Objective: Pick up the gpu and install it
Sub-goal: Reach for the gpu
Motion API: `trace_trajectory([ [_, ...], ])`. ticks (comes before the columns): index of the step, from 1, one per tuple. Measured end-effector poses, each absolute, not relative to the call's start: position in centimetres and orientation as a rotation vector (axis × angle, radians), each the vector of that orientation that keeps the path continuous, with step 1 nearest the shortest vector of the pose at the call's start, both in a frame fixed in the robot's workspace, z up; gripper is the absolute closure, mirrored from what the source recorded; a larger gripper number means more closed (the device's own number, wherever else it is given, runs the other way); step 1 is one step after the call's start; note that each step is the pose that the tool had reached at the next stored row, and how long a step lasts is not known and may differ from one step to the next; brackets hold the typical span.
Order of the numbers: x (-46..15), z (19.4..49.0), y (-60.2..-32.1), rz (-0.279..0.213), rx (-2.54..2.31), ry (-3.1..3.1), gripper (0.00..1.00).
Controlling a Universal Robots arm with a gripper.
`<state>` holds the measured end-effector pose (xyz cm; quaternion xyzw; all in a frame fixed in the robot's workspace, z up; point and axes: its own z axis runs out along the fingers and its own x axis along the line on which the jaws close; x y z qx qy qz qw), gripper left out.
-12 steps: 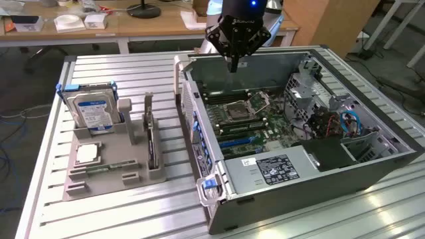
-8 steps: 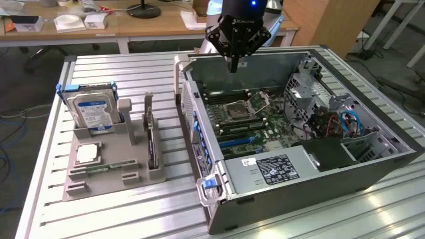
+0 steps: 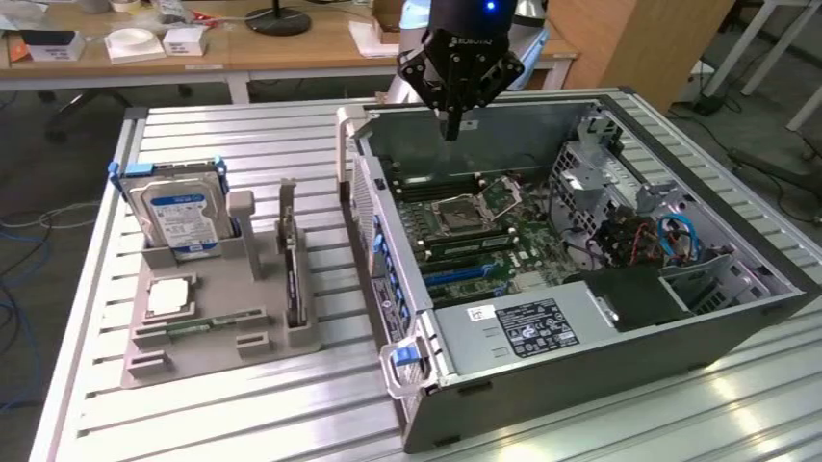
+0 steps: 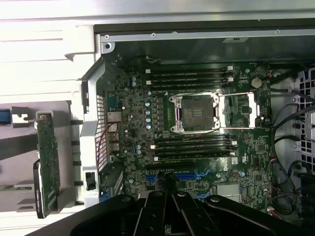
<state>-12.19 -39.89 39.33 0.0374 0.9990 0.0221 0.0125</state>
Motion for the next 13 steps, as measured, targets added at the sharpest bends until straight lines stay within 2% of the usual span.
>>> trace_trajectory([
  [13, -14.2, 39.3, -39.9, 0.069, 0.117, 3.114, 0.9],
])
